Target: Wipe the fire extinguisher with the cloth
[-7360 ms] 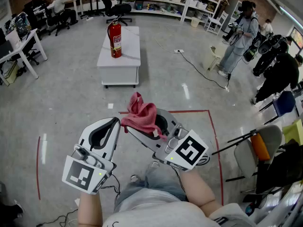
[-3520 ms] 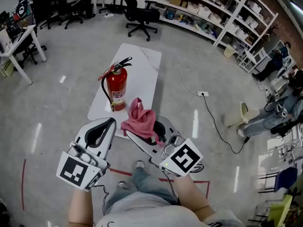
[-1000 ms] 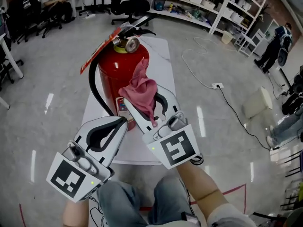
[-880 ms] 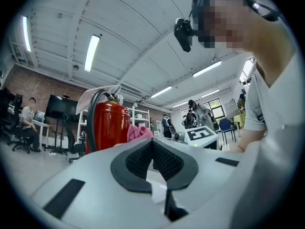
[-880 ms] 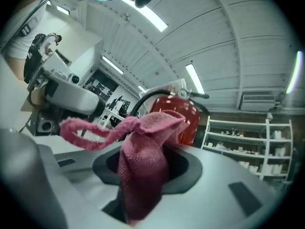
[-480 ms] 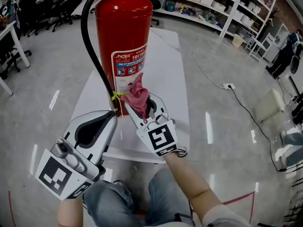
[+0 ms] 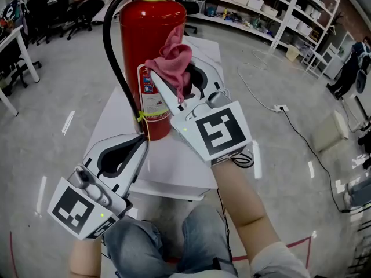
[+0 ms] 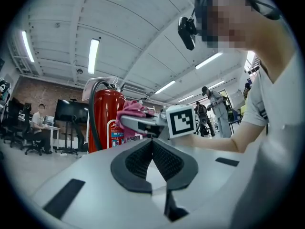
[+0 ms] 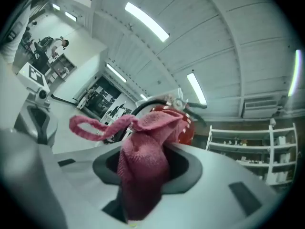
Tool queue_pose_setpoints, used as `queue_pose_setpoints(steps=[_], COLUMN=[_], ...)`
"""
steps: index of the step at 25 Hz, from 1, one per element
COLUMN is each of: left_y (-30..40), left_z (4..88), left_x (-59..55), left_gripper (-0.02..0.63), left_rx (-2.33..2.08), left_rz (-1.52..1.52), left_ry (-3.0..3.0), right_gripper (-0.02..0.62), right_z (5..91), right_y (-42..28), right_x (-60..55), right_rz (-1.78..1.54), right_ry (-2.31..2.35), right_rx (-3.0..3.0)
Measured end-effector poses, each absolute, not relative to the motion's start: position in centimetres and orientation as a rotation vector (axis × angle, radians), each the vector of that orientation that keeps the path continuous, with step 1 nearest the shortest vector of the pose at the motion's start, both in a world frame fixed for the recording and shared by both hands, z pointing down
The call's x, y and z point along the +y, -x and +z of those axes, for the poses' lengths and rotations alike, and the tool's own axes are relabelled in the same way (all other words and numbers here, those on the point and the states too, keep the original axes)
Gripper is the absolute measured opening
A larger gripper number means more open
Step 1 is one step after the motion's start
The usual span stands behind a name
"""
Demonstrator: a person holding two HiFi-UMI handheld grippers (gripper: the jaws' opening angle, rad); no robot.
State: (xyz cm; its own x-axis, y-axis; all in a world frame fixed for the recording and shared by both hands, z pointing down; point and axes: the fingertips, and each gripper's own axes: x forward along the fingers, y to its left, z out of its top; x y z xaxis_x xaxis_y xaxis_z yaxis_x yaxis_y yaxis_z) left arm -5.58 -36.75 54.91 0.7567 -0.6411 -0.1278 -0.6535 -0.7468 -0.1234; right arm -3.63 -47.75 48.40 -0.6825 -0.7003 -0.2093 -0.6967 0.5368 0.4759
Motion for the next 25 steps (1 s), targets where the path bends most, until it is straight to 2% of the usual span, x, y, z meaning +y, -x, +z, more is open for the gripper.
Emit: queue_pose_setpoints(steps=[4, 19, 25], left_y=[6.0, 6.8, 7.0], left_z=[55.2, 56.8, 57.4], left_x=[-36.8, -36.7, -36.4], left_gripper=[0.009, 0.009, 0.009], left_rx=[1.025, 1.084, 1.093], left_rz=[0.126, 0.111, 0.087], left_ry=[2.786, 2.806, 2.802], right_gripper=[0.166, 0.164, 0.163], right_z=[46.4, 67.5, 68.2], right_y=[4.2, 3.8, 3.9], right_x=[-47.4, -48.2, -48.2], right_rz=[-0.986, -0.563, -0.533], right_ry=[-1.27, -1.213, -1.189], right_rx=[-2.749, -2.588, -2.531])
